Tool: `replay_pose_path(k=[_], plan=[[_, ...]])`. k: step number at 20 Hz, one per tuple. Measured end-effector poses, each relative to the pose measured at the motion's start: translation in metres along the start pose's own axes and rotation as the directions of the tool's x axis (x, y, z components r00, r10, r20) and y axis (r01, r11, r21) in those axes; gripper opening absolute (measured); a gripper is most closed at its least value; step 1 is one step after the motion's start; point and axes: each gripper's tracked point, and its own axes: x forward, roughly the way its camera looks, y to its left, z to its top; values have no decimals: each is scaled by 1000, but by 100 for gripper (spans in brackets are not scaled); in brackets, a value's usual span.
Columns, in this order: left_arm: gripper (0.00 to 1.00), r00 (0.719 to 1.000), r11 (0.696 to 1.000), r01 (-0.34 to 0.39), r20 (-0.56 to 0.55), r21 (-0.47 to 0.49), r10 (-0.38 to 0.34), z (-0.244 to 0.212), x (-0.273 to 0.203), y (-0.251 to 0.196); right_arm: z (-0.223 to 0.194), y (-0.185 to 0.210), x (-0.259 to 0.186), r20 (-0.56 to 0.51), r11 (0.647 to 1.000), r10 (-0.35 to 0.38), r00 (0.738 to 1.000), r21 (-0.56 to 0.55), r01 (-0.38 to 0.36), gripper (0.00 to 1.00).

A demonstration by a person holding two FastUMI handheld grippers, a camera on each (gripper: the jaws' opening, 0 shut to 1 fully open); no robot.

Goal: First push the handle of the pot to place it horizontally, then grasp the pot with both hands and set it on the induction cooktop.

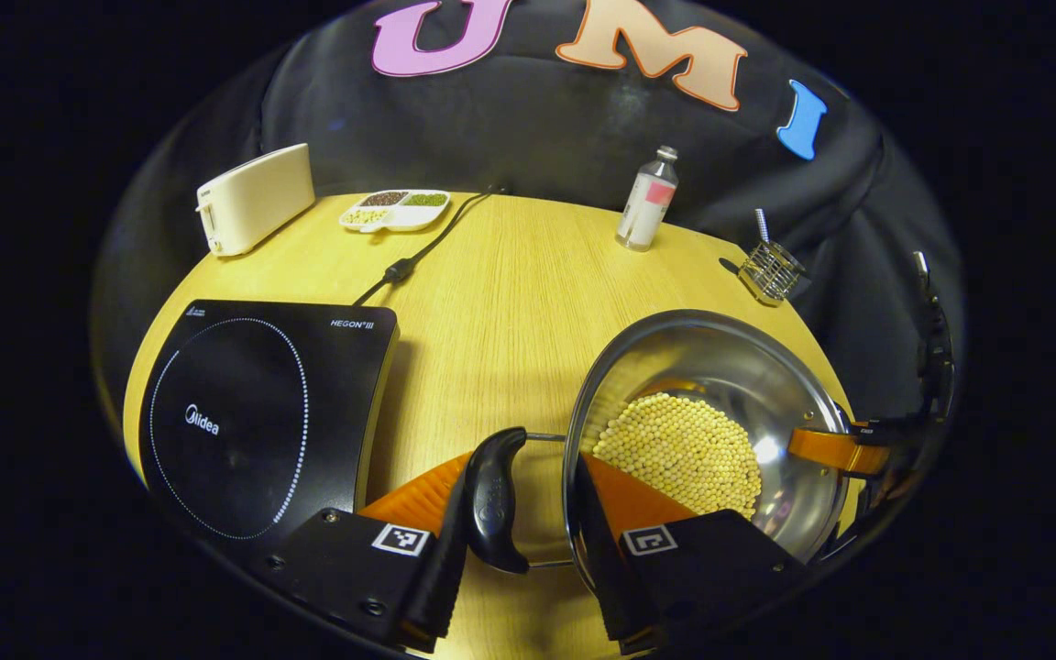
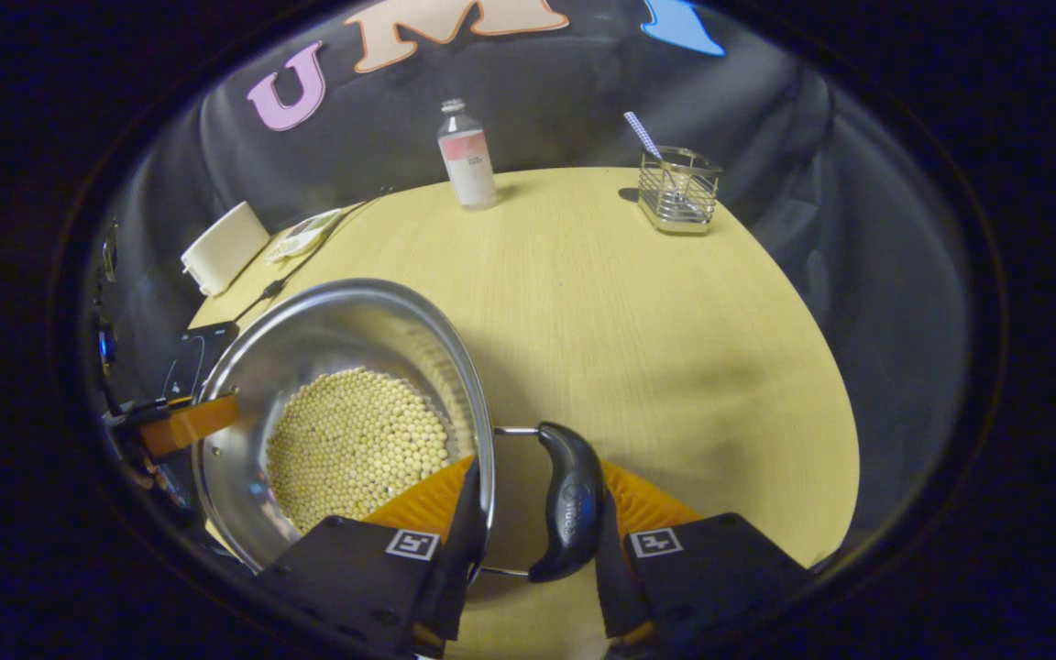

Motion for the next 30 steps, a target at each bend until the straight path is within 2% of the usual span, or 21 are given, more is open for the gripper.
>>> replay_pose_path(k=[2,4,5,6,7,9,10,15,20,25,26,27,28,30], plan=[[65,1000,1000,-11,9,0,11,4,-6,-1,3,1,-5,2,1000,8,1000,-1,-8,55],[62,1000,1000,-23,17,2,23,10,-15,-3,9,3,-10,-2,1000,14,1000,2,-14,55],[62,999,1000,-26,22,0,26,15,-20,-4,13,2,-17,3,1000,15,1000,-8,-15,60],[62,999,1000,-29,29,-10,29,19,-26,-6,19,3,-22,9,1000,16,1000,-14,-16,55],[62,999,999,-30,36,-18,31,24,-32,-7,25,3,-29,15,1000,20,1000,-18,-19,60],[62,998,999,-37,57,-27,38,33,-43,-10,38,5,-40,34,999,29,999,-31,-28,60],[64,996,999,-42,73,-28,43,38,-48,-12,43,4,-46,42,999,34,999,-36,-32,55],[62,996,997,-51,68,-66,56,43,-64,-19,58,3,-64,54,997,41,998,-60,-38,55],[62,993,995,-76,87,-66,81,53,-84,-17,68,9,-74,63,995,69,996,-75,-65,55],[62,995,997,-47,85,-65,52,65,-87,-8,73,15,-84,81,997,47,996,-57,-43,55],[62,996,997,-37,76,-62,42,64,-87,-6,72,18,-85,76,998,38,996,-53,-34,60],[64,997,998,-30,66,-58,34,65,-87,-2,70,21,-86,70,999,30,997,-45,-27,60],[62,998,998,-23,62,-52,26,65,-87,2,70,27,-86,70,999,24,997,-42,-21,60],[64,998,999,-9,59,-45,12,67,-88,13,69,42,-87,70,999,11,997,-34,-9,60]])
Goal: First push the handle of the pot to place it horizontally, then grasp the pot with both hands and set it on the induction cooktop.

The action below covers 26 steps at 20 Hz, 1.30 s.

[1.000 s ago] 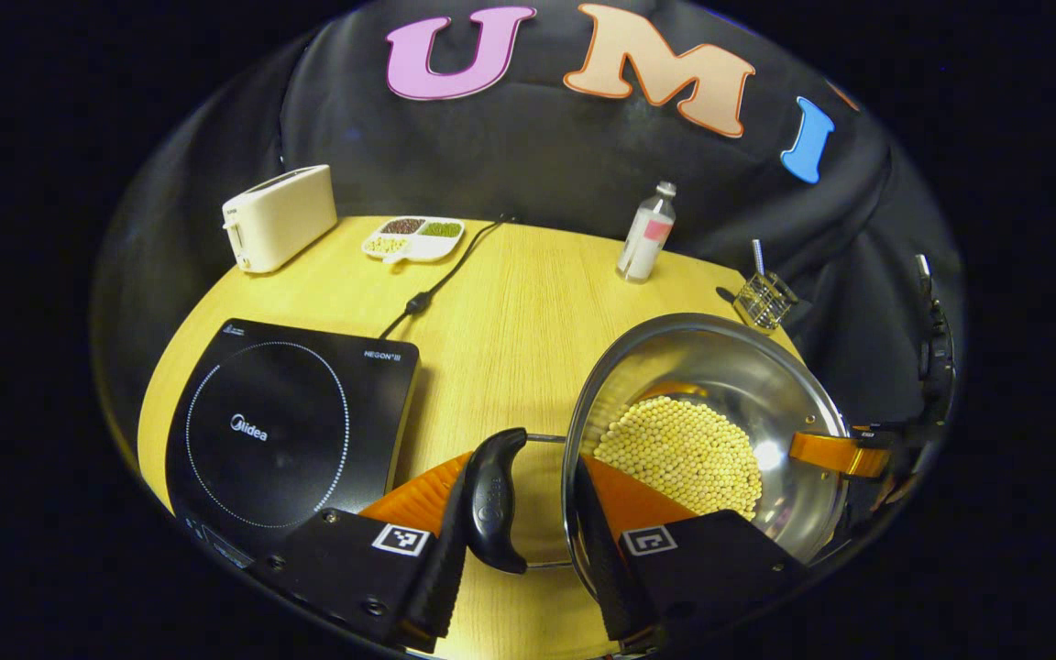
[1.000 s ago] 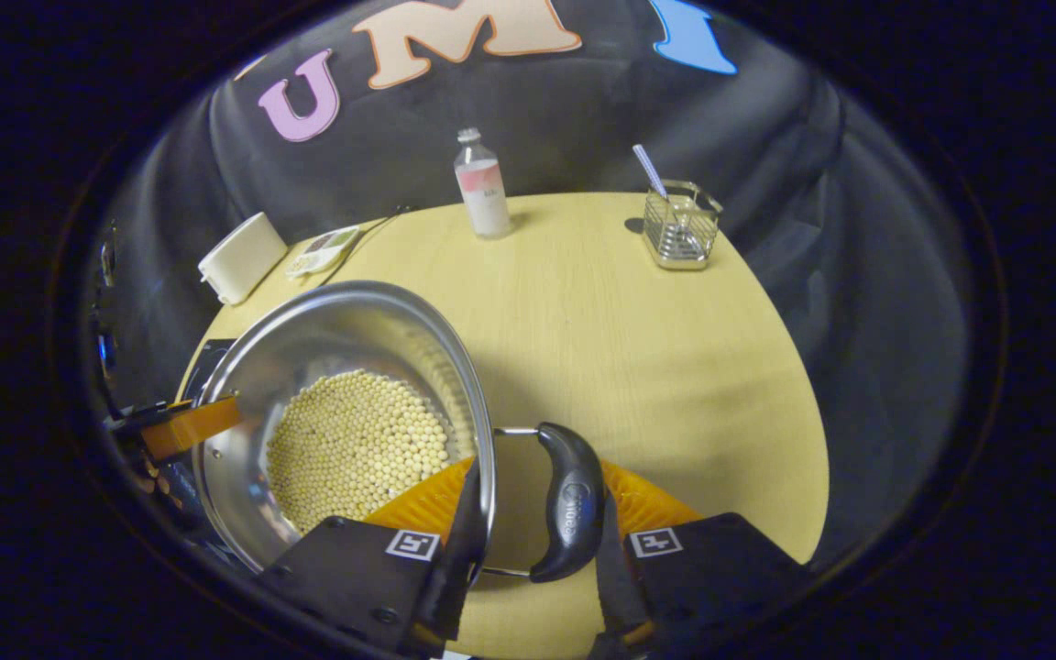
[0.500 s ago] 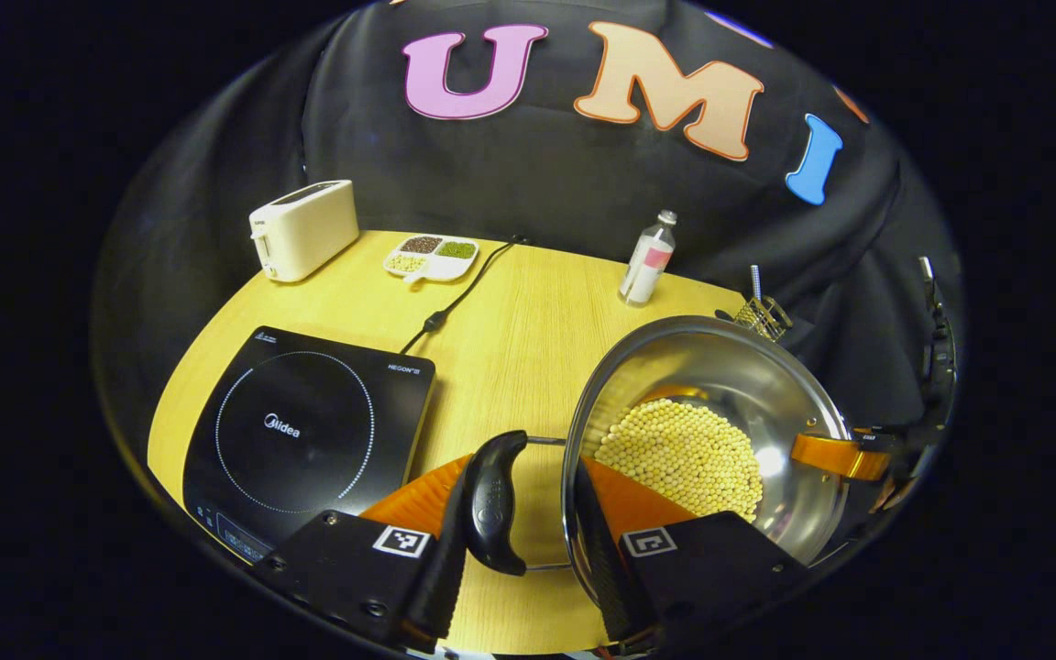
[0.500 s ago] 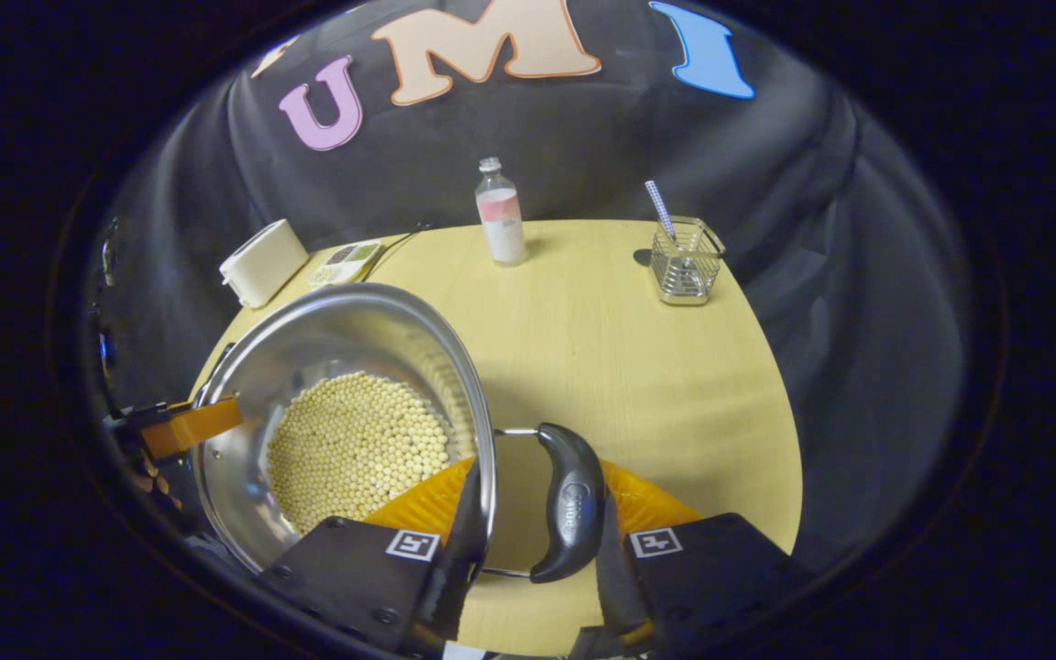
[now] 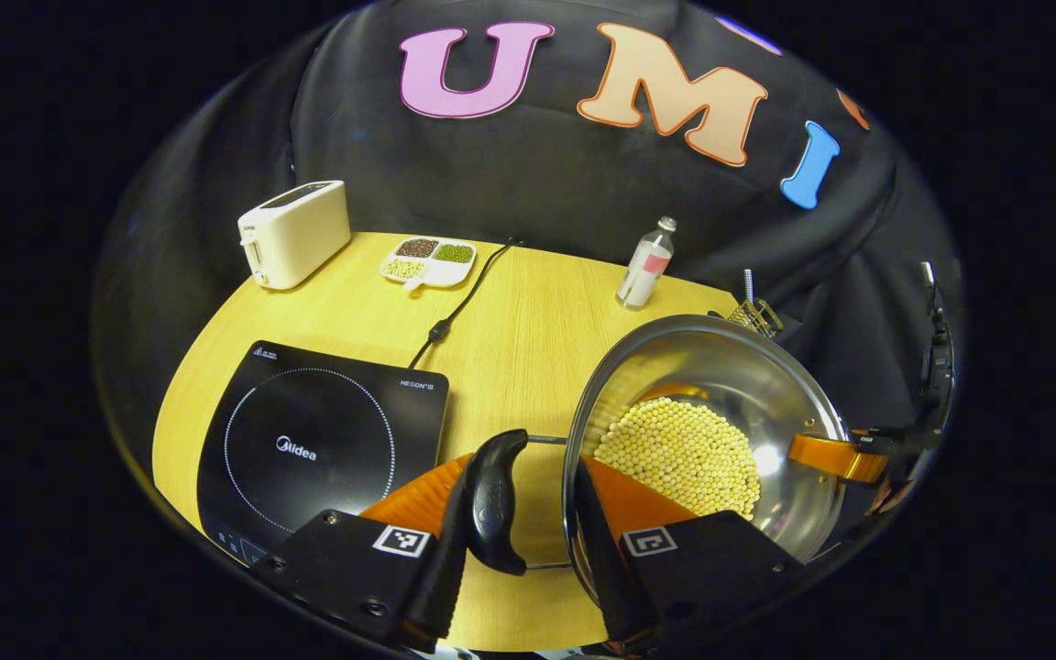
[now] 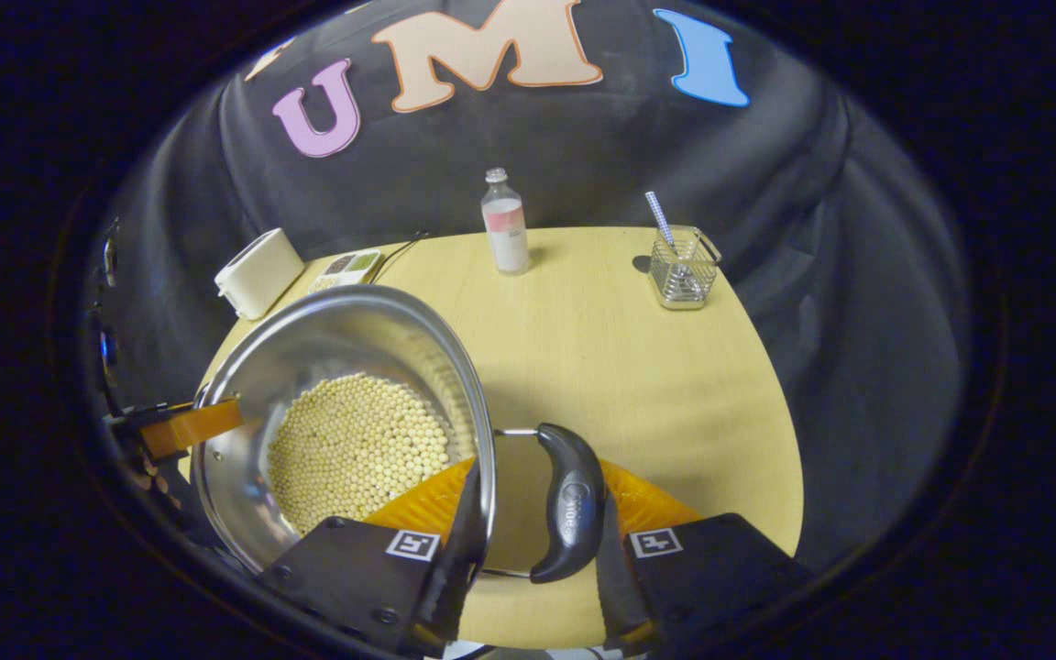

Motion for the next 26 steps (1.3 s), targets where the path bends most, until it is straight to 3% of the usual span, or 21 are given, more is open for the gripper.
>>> replay_pose_path(k=[1,3,4,7,8,17,26], plan=[[64,1000,1000,4,-4,1,-4,1,-1,7,-1,8,-1,1,1000,-4,1000,5,4,55],[64,1000,1000,9,-6,6,-9,3,-3,26,-6,25,0,-1,1000,-9,1000,11,9,55],[64,1000,1000,9,-6,9,-9,4,-5,37,-7,37,0,-3,1000,-10,1000,13,10,60],[64,1000,1000,6,-14,2,-6,5,-12,75,-14,76,2,-8,1000,-7,1000,15,7,60],[62,1000,1000,5,-19,-4,-5,5,-14,91,-16,90,5,-9,1000,-5,1000,15,5,55],[62,999,999,-47,-20,-8,47,15,-31,213,-27,214,27,-34,999,38,999,23,-37,55],[64,997,997,-77,-23,-27,76,19,-32,283,-28,284,45,-53,998,48,997,39,-46,55]])
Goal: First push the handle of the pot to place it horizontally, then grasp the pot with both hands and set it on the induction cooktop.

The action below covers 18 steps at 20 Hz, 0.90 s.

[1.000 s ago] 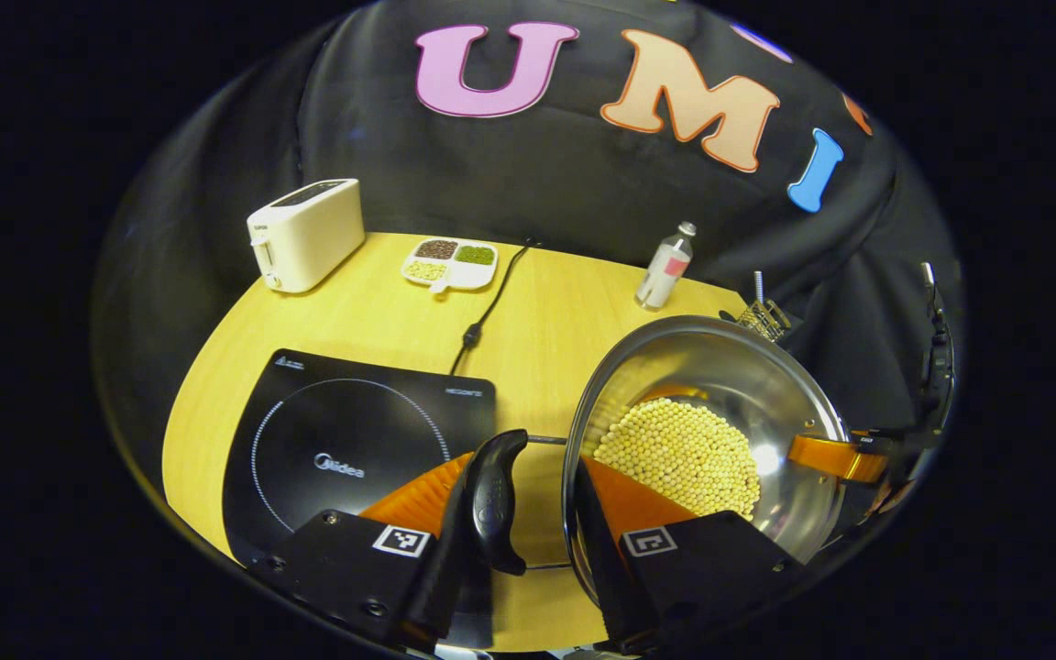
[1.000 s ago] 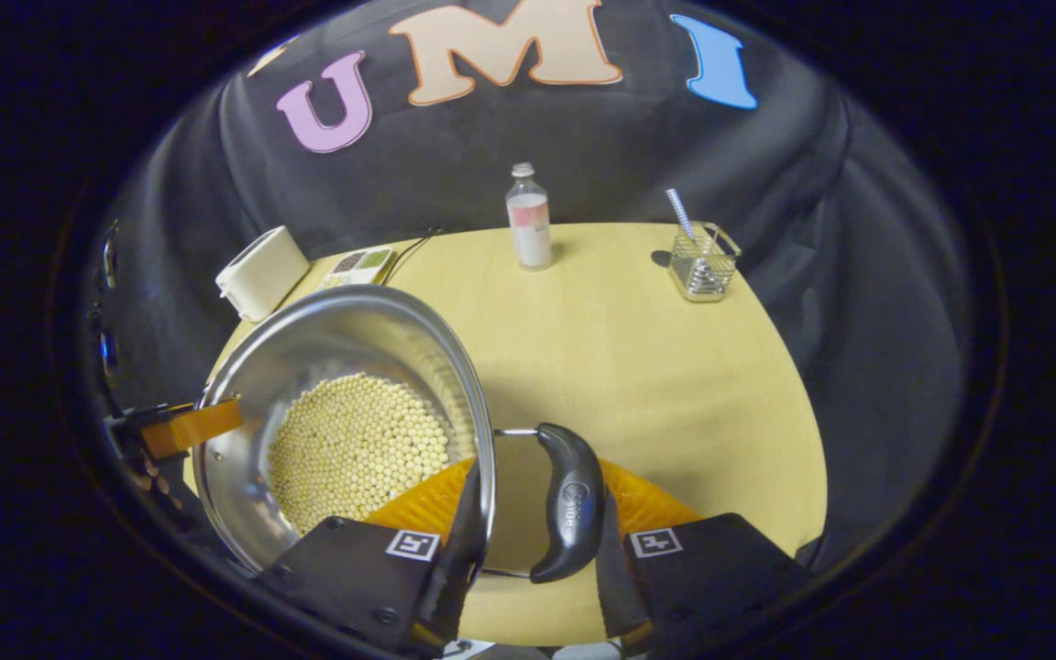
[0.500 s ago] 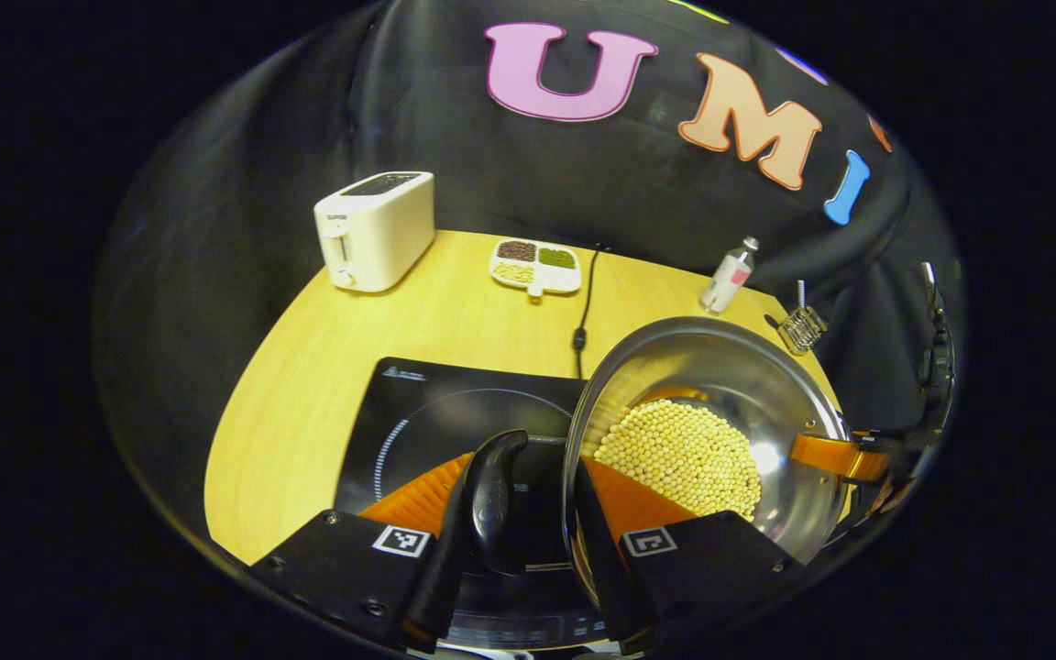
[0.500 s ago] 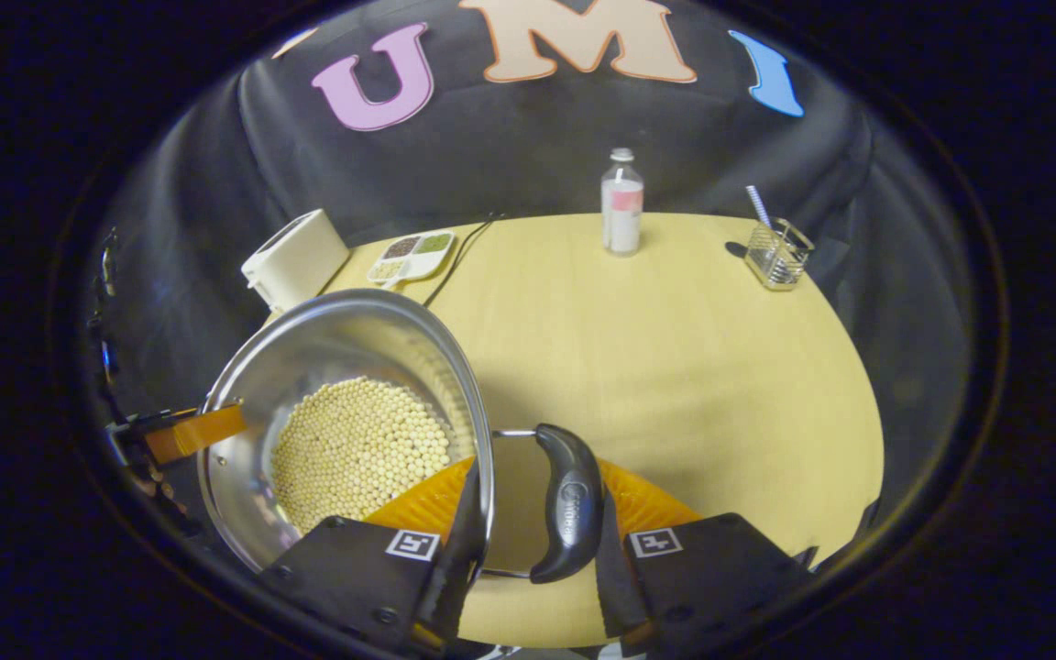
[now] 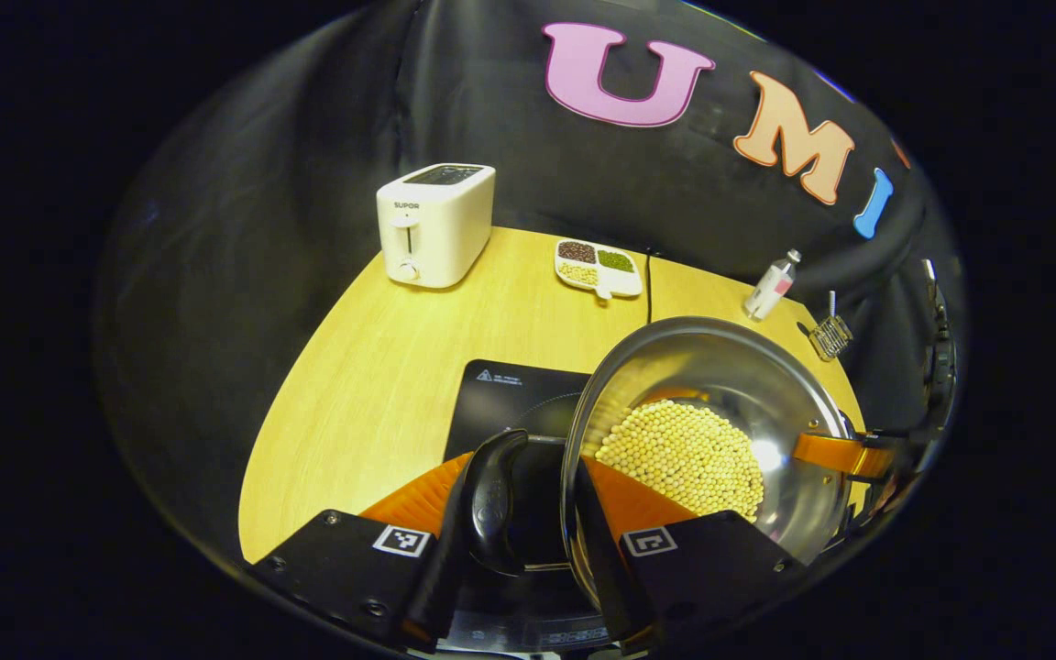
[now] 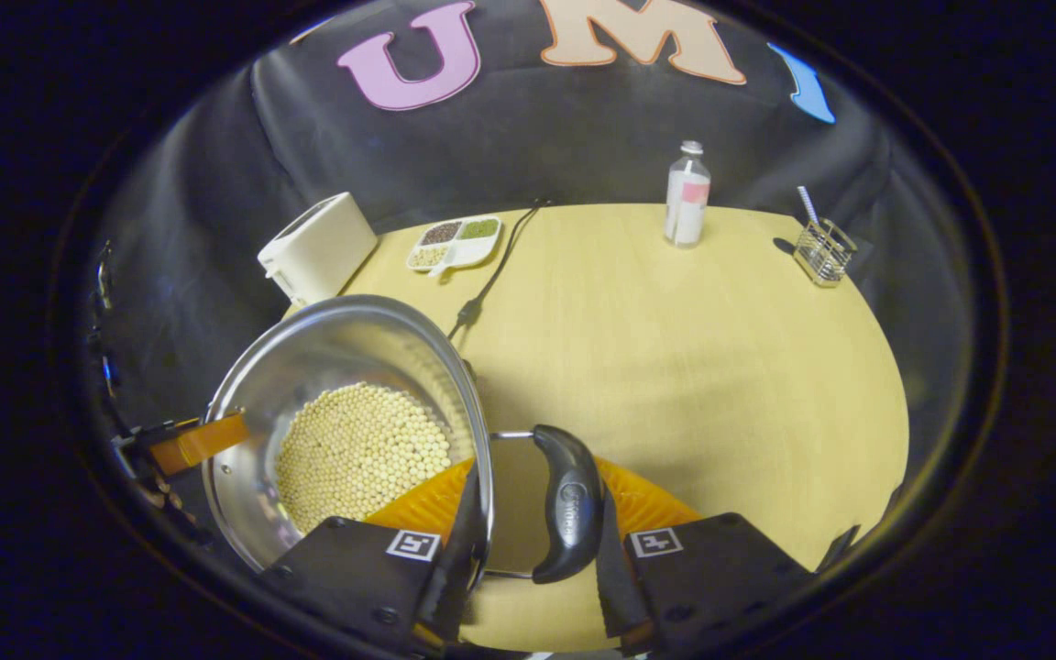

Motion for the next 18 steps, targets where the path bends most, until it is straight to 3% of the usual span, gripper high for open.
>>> replay_pose_path(k=[1,2,8,18], plan=[[62,1000,1000,-3,-2,1,3,1,1,7,-2,7,4,-3,1000,4,1000,8,-4,60],[62,1000,1000,-7,-2,4,7,2,2,13,-3,13,5,-7,1000,7,1000,20,-7,55],[64,999,999,-37,-2,12,37,5,4,42,-6,42,18,-17,999,21,1000,25,-21,55],[65,999,999,-50,-18,16,50,-3,17,52,-17,53,31,-36,1000,24,999,11,-24,55]])
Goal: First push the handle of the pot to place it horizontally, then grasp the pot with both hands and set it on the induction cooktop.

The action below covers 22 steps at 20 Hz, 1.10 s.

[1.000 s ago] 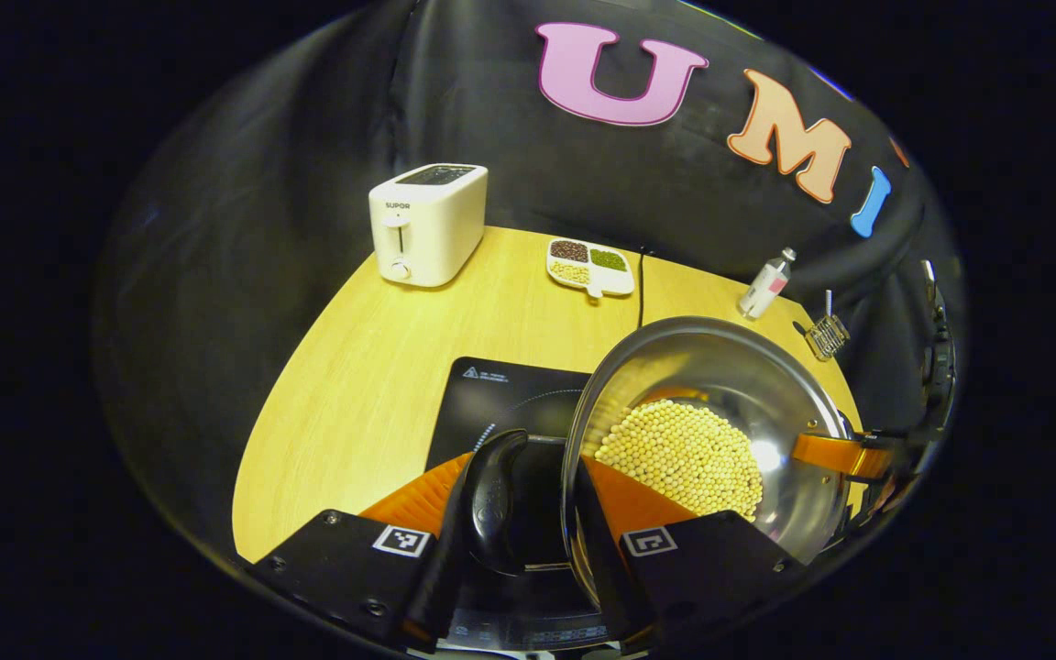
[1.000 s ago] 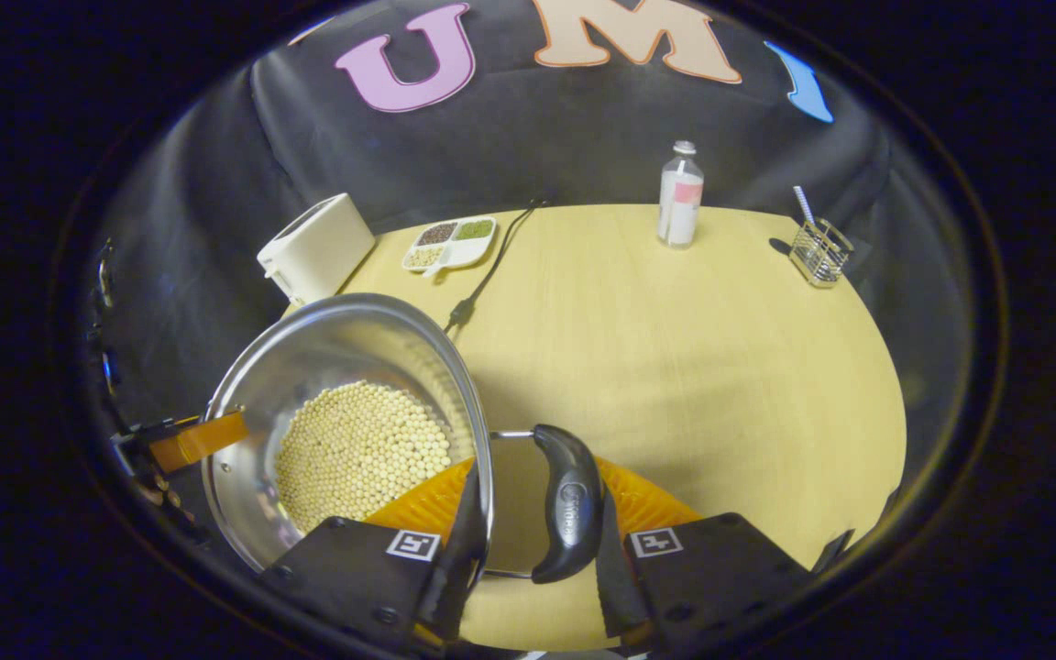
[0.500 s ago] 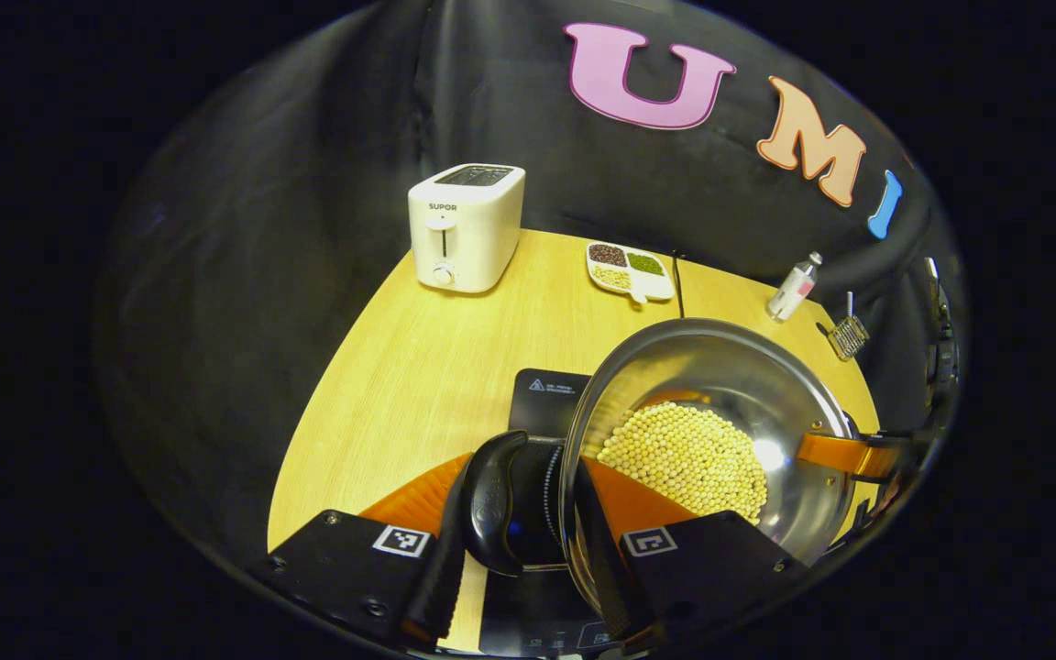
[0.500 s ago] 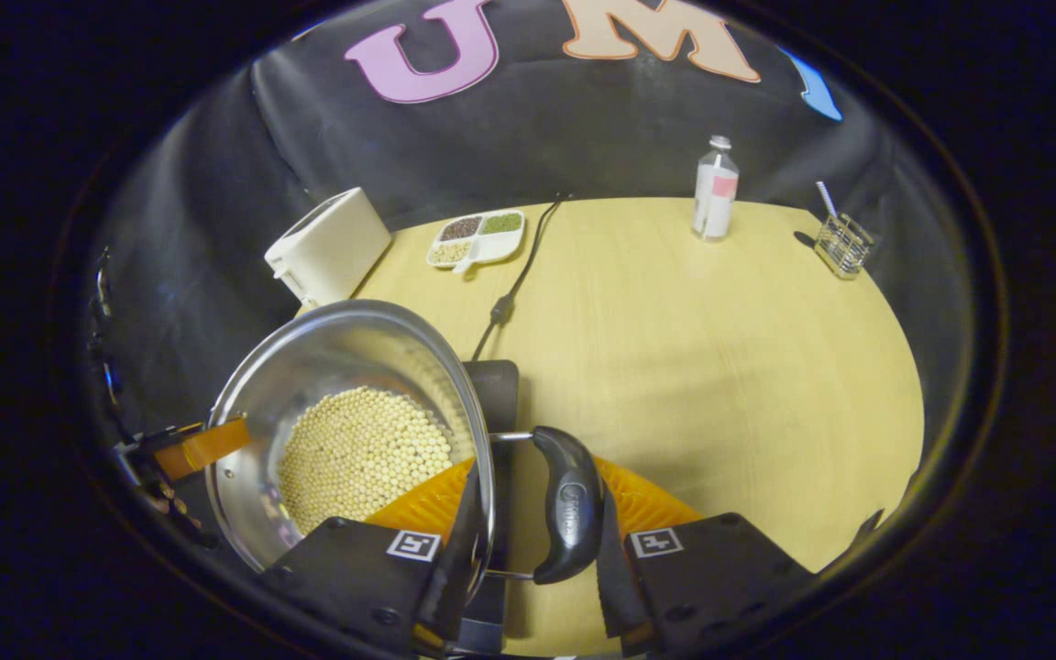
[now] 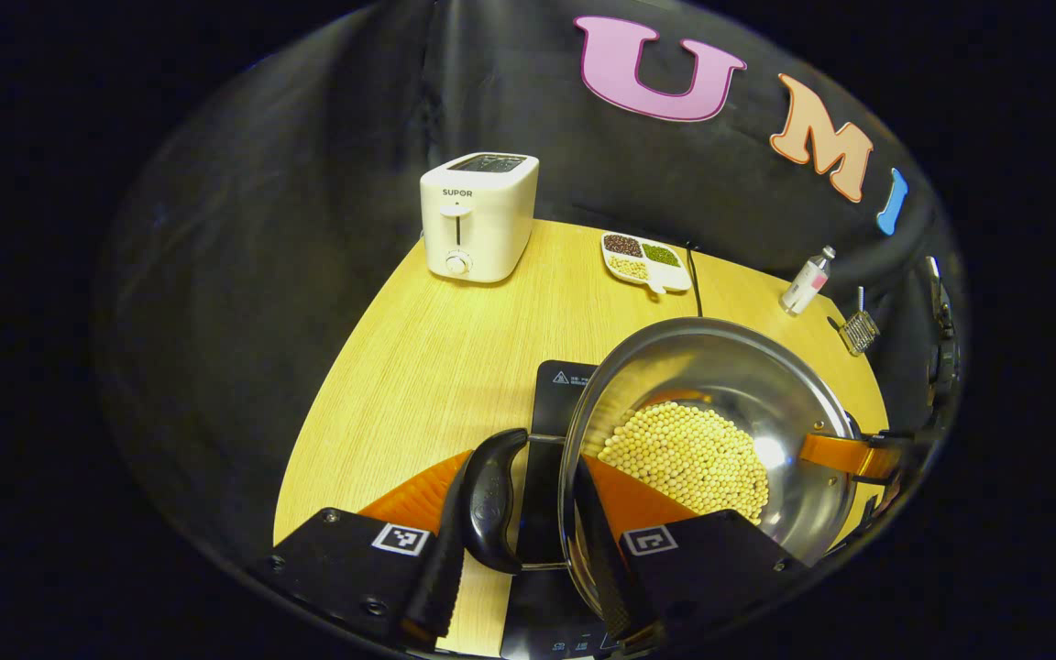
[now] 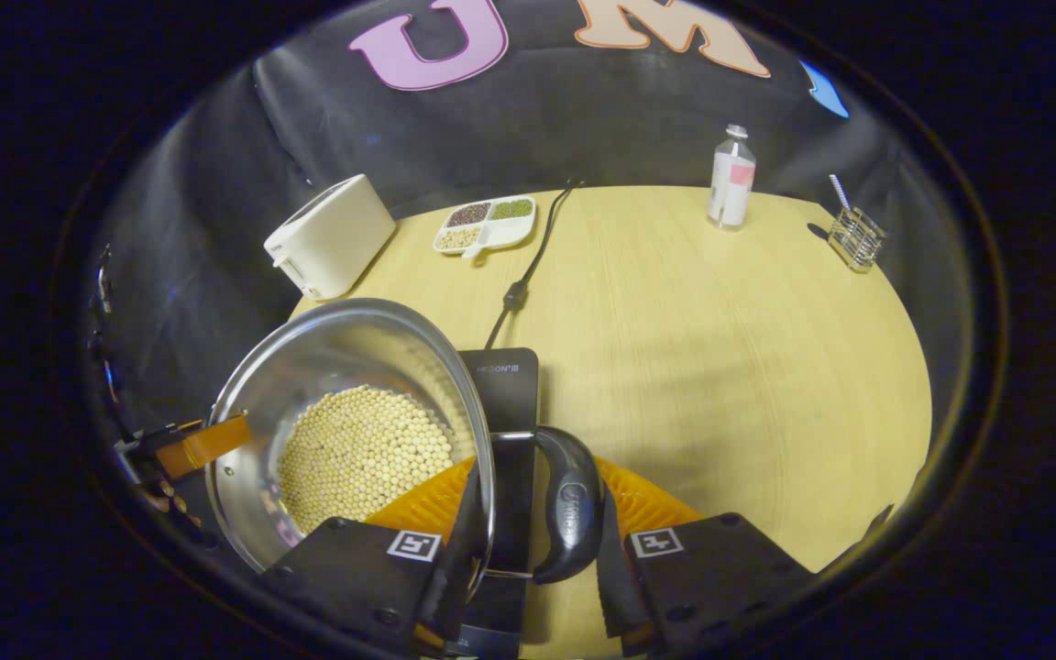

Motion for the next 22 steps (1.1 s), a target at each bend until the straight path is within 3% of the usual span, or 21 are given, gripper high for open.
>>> replay_pose_path(k=[12,13,16,17,18,19,22], plan=[[63,999,999,37,22,-11,-36,-2,9,-1,2,-2,3,-16,1000,6,1000,16,-6,55],[64,999,999,38,26,-8,-37,-2,9,0,1,-2,3,-18,1000,5,1000,18,-5,60],[65,999,999,41,26,-6,-41,-1,10,1,0,-3,3,-18,1000,6,1000,18,-5,61],[66,999,999,40,24,-5,-40,-1,10,0,0,-3,3,-19,1000,6,1000,19,-5,56],[66,999,999,40,27,0,-40,-1,10,0,0,-3,3,-22,1000,5,1000,21,-5,61],[66,999,999,39,27,3,-39,-2,10,0,0,-3,4,-19,1000,4,1000,22,-3,58],[69,999,999,44,29,8,-44,-2,10,-1,1,-2,5,-14,1000,8,1000,20,-8,66]])
